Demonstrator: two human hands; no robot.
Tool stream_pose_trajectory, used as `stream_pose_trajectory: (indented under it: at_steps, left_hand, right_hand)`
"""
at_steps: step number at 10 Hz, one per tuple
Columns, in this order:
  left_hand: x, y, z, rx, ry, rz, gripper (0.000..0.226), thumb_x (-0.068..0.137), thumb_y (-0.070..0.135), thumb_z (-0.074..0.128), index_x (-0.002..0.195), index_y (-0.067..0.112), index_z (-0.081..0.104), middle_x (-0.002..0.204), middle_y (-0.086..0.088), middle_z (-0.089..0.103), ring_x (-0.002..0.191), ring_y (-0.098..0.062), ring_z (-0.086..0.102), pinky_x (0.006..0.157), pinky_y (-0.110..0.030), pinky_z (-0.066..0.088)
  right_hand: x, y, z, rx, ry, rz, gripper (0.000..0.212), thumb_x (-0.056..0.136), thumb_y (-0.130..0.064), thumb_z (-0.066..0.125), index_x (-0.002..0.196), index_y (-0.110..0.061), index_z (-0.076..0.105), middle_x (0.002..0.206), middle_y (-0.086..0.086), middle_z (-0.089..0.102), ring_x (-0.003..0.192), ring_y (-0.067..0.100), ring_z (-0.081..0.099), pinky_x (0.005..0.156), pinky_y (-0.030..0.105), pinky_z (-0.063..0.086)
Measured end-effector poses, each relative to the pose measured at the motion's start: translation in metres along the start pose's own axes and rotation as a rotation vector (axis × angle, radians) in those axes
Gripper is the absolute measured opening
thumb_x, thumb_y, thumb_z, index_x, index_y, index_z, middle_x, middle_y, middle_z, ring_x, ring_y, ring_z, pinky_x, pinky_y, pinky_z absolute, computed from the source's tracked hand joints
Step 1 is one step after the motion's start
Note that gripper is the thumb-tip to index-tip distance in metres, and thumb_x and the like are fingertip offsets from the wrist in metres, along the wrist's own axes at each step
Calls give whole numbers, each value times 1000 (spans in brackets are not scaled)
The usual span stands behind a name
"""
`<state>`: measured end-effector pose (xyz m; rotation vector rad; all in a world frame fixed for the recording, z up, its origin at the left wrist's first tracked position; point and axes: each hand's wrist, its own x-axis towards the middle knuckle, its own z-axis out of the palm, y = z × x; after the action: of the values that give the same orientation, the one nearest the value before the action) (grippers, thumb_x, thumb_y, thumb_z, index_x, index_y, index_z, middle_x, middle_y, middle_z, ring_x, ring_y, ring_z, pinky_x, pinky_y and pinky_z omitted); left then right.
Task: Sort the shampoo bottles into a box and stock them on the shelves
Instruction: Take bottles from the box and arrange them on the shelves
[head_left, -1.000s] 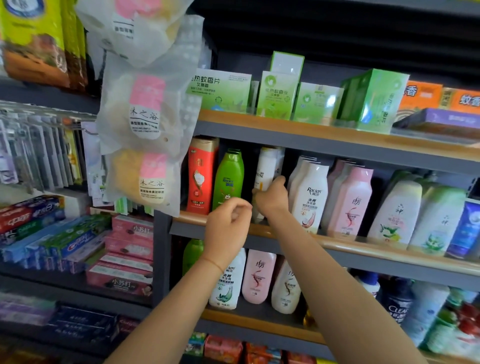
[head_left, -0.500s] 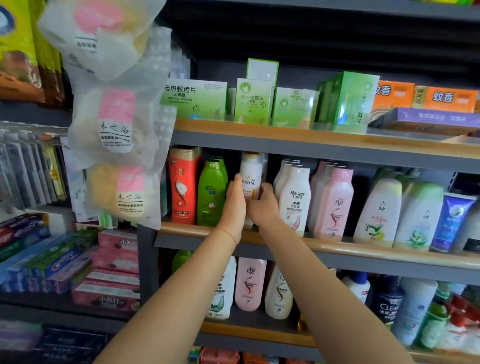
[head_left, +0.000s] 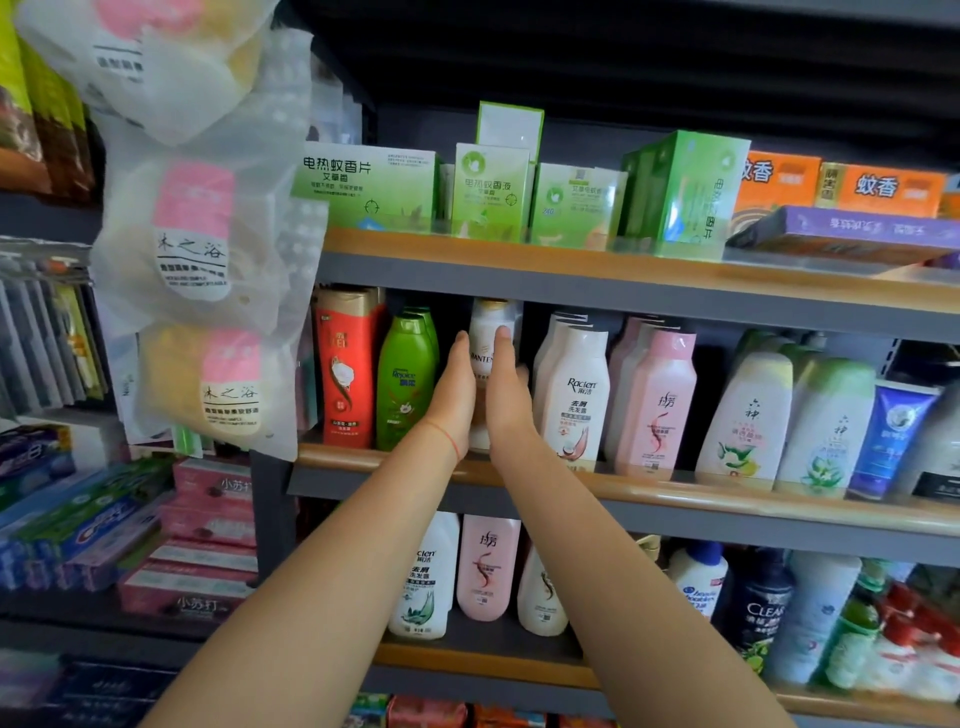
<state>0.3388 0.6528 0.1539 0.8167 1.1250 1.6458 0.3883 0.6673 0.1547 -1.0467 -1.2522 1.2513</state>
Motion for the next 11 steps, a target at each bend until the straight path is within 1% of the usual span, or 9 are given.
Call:
stream_pose_trajectory:
  at_steps: [1, 2, 3, 4, 5, 7, 9, 10, 11]
  left_hand:
    - [-5, 4, 1, 56, -61, 3, 72, 95, 69, 35, 148, 20, 43, 153, -8, 43, 139, -28, 44, 115, -41, 33]
    - [-7, 3, 8, -34, -79, -25, 63, 101, 60, 33, 144, 16, 45, 133, -9, 58, 123, -24, 54, 103, -32, 38]
    - [-6, 1, 11, -45, -65, 21, 59, 91, 67, 47, 126, 20, 57, 117, -6, 65, 104, -16, 60, 102, -28, 39]
    - [6, -6, 10, -15, -34, 62, 92, 61, 81, 51, 133, 24, 57, 136, -4, 61, 123, -22, 58, 112, -40, 38]
    - [35, -20, 9, 34, -26, 56, 92, 62, 87, 49, 132, 29, 57, 139, 1, 59, 124, -17, 57, 110, -41, 40]
    - [12, 0, 12, 167, 108, 105, 61, 88, 73, 48, 123, 23, 53, 105, 2, 63, 99, -16, 62, 84, -32, 45]
    - [24, -6, 15, 181, 84, 125, 100, 66, 91, 47, 145, 29, 43, 140, 1, 55, 126, -20, 53, 109, -38, 40]
    - [13, 1, 27, 72, 124, 97, 95, 73, 84, 52, 146, 24, 43, 146, 2, 48, 132, -17, 46, 113, -31, 33]
    - [17, -4, 29, 28, 21, 72, 75, 95, 63, 48, 152, 16, 35, 153, -3, 39, 143, -21, 36, 108, -26, 28]
  right_hand:
    - [5, 0, 4, 52, 23, -40, 87, 90, -73, 38, 153, -13, 30, 152, 11, 42, 139, 26, 41, 117, 43, 30]
    - [5, 1, 9, 117, 31, -51, 103, 72, -86, 35, 149, -17, 37, 143, 10, 53, 131, 27, 50, 114, 46, 35]
    - [25, 15, 12, 185, 51, -50, 109, 59, -95, 38, 143, -26, 45, 137, 7, 59, 127, 24, 54, 113, 47, 36]
    - [41, 24, 12, 175, 72, -51, 102, 61, -96, 39, 138, -30, 51, 137, 4, 59, 129, 21, 53, 114, 46, 34]
    - [38, 18, 12, 134, 114, -68, 110, 57, -100, 35, 140, -29, 49, 139, 4, 58, 130, 22, 52, 114, 46, 34]
    - [47, 16, 8, 1, 109, -54, 136, 37, -110, 22, 142, -28, 49, 143, 5, 55, 134, 23, 47, 117, 47, 29]
    - [48, 16, 8, 2, 78, -45, 125, 47, -106, 29, 142, -28, 49, 146, 3, 52, 137, 20, 45, 119, 44, 26]
    - [53, 19, 9, 62, 63, -49, 126, 47, -106, 29, 144, -27, 47, 147, 3, 51, 138, 19, 43, 119, 42, 26]
    - [42, 10, 8, 24, 16, -75, 119, 56, -103, 35, 146, -25, 44, 149, 3, 48, 139, 21, 42, 118, 41, 27]
